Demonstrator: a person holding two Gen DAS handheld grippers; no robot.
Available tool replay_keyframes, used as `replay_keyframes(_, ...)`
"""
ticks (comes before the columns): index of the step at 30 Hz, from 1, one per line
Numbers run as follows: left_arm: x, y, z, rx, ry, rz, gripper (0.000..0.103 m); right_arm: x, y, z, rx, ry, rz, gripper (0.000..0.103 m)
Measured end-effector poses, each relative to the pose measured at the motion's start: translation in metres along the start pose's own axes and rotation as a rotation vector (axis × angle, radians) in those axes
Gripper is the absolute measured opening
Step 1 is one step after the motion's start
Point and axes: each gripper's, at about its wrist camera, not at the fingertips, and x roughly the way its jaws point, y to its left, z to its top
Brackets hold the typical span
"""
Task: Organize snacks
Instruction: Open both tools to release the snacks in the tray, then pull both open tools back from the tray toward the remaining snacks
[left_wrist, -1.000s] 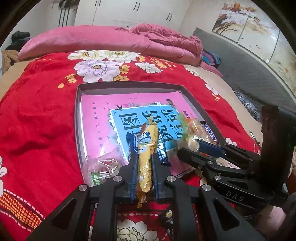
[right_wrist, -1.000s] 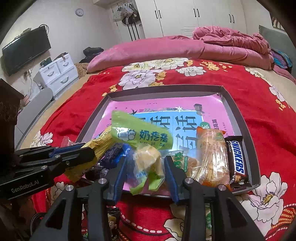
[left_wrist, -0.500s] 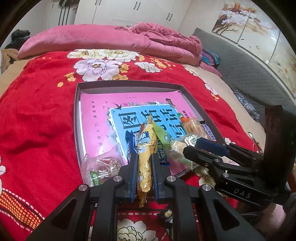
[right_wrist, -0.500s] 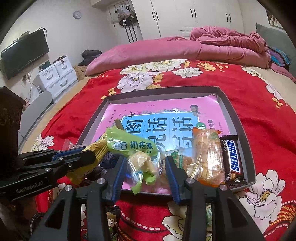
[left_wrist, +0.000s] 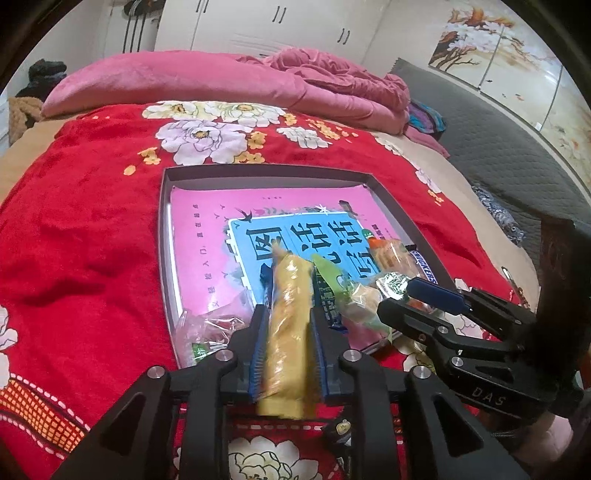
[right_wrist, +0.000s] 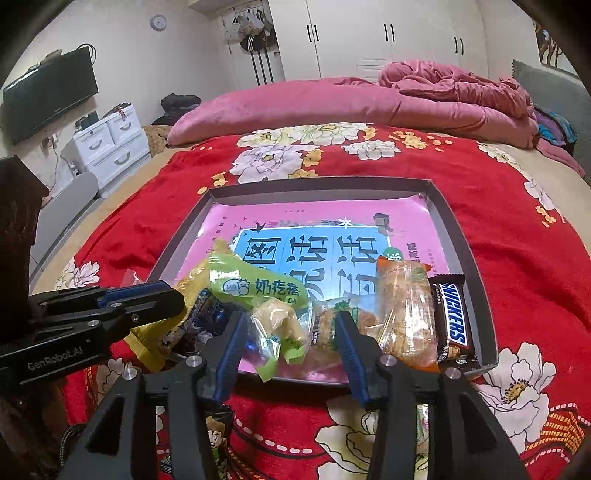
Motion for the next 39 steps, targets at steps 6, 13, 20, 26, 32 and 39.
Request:
replay_keyframes(6, -0.005, -0.003, 0.002, 0.012, -0.017, 0.008, 0.034, -0.002, -0.001, 0.001, -0.001, -0.008, -0.011, 0.051)
replay_keyframes(13, -0.012, -0.009, 0.002, 0.039, -0.037, 0.013, 0.053, -0.007, -0.003, 0.002, 0.003, -0.019, -0.026, 0.056)
replay_keyframes(20, -0.021, -0.012, 0.002, 0.045, -0.060, 0.017, 0.063, -0.016, -0.009, 0.004, 0.020, -0.045, -0.050, 0.061)
replay_keyframes(26, -0.036, -0.013, 0.002, 0.034, -0.106, 0.027, 0.074, -0.025, -0.015, 0.005, 0.039, -0.073, -0.072, 0.065)
replay_keyframes(32, -0.043, -0.011, 0.002, 0.018, -0.140, 0.047, 0.076, -0.034, -0.020, 0.008, 0.058, -0.100, -0.084, 0.070)
replay_keyframes(39, -0.048, -0.010, -0.002, -0.007, -0.139, 0.031, 0.076, -0.045, -0.025, 0.009, 0.074, -0.132, -0.088, 0.074)
